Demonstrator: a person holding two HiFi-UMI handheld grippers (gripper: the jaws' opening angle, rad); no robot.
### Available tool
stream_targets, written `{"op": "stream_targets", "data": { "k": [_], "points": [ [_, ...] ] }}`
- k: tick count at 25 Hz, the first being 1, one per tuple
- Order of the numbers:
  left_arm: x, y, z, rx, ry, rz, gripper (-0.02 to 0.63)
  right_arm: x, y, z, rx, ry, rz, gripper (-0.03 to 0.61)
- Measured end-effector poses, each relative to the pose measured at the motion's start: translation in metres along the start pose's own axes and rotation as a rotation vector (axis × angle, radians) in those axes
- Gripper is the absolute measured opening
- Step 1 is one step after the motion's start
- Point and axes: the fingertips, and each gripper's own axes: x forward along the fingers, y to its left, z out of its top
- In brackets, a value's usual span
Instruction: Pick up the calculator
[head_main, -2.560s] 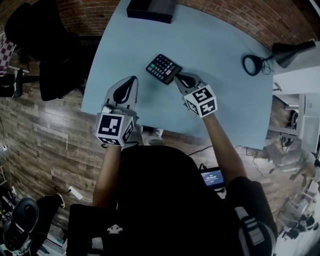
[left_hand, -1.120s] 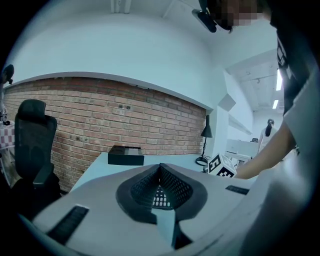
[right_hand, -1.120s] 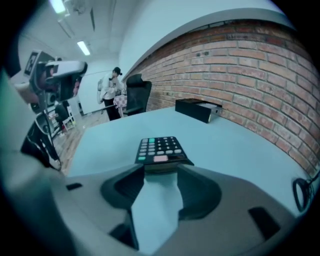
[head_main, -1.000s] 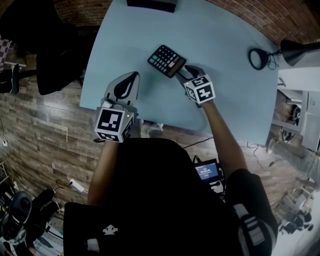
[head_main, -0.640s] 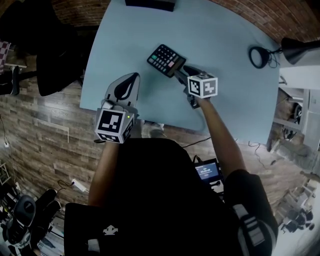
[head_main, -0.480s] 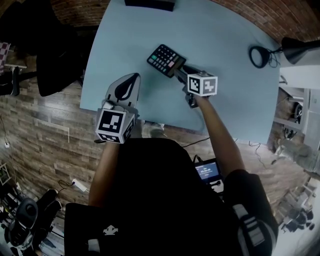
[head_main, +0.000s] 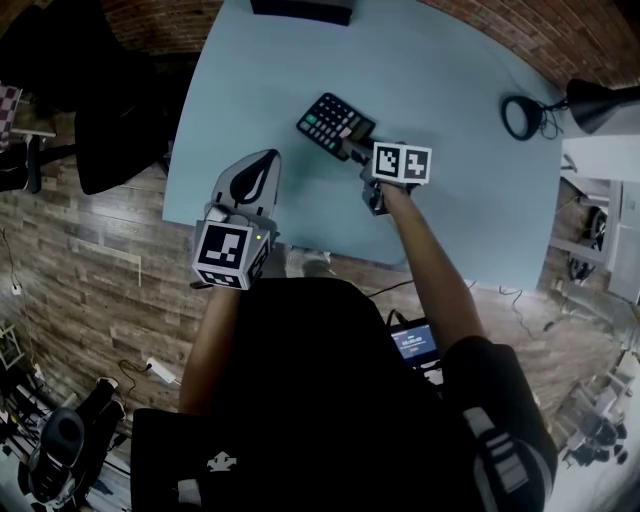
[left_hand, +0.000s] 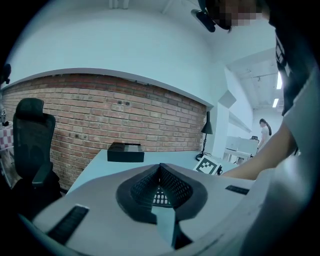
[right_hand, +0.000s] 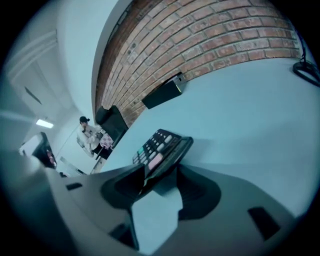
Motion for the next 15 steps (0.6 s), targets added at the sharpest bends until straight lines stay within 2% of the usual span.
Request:
{"op": "stream_targets", "data": {
  "k": [8, 15],
  "points": [
    [0.0017, 0.0098, -0.0024, -0.01, 0.008, 0.012, 0.005, 0.0057, -0.0004, 0.0006, 0.016, 0.009, 0.015, 0.179],
    [0.0047, 0.0106, -0.0014, -0.009, 0.011, 0.009, 0.005, 0.003, 0.0021, 0.006, 0.04, -0.021, 0.012, 0.129]
  ]
}}
